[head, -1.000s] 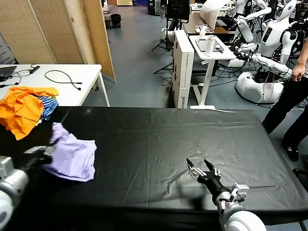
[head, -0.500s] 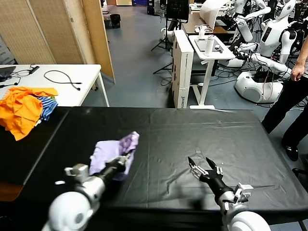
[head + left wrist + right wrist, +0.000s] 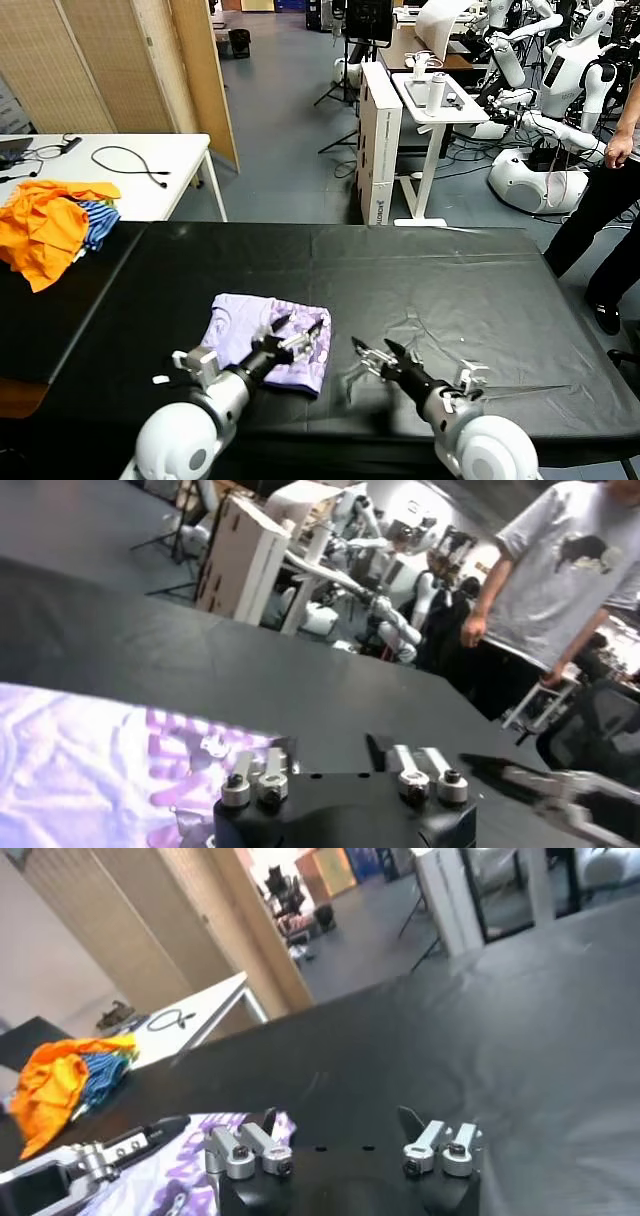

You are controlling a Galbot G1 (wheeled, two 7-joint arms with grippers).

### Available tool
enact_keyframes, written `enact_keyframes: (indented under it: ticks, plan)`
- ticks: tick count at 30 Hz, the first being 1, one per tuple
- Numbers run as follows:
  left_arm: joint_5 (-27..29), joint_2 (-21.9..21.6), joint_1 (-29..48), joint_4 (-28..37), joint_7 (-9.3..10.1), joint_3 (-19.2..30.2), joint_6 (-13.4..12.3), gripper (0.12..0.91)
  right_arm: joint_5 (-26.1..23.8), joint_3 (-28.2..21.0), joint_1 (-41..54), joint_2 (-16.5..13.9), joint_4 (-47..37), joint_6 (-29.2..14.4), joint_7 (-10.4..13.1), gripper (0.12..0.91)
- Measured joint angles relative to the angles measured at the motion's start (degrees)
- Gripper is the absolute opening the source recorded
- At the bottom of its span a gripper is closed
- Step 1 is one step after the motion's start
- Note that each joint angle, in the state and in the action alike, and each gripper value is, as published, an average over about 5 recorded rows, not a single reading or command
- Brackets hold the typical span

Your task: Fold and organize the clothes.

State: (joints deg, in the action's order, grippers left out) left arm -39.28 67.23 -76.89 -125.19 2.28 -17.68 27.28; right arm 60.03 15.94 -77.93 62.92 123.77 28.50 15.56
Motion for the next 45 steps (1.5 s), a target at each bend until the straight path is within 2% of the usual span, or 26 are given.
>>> enact_keyframes:
  ticks: [2,12,15,23,26,35,41,45]
  plan:
    - [0.7,-0.6,-0.1,-0.5,0.07,-1.1,-0.6,0.900,0.9,-2.2,1.7,0.5,-1.5,0.2,0.3,0.907]
    - [5.6,-1.0,-2.5,-1.5,0.04,-3.8,-1.5,0.907,1.1,-10.1,7.6,3.4,-8.6,0.0,0.9,0.893]
    - [6.2,-0.9,-2.9,-1.5,0.07,-4.1,-1.5,0.907,0.5,-10.9,8.2,4.1,-10.1,-0.2,0.5,0.780]
    - [7.9,-0.9,-3.6,-1.5,0.02,-4.8,-2.0,0.907,-1.2,-11.3,8.5,5.4,-12.2,-0.3,-0.4,0.276]
    - [8.0,-0.8,-3.7,-1.4,0.03,-5.3,-2.1,0.907,-1.8,-10.8,8.7,5.3,-12.2,-0.2,-0.7,0.159]
    - [7.9,-0.6,-4.0,-0.4,0.09,-6.2,-2.6,0.907,-7.0,-6.0,11.2,2.4,-14.3,0.6,-2.0,0.143]
    - [7.9,-0.4,-4.5,-0.2,0.11,-6.5,-2.6,0.907,-10.4,-3.3,12.9,0.2,-16.5,1.8,-0.9,0.143]
    - [7.8,-0.1,-4.5,0.1,0.18,-6.6,-2.6,0.907,-12.2,-1.9,12.8,-0.4,-17.3,1.5,-1.2,0.143]
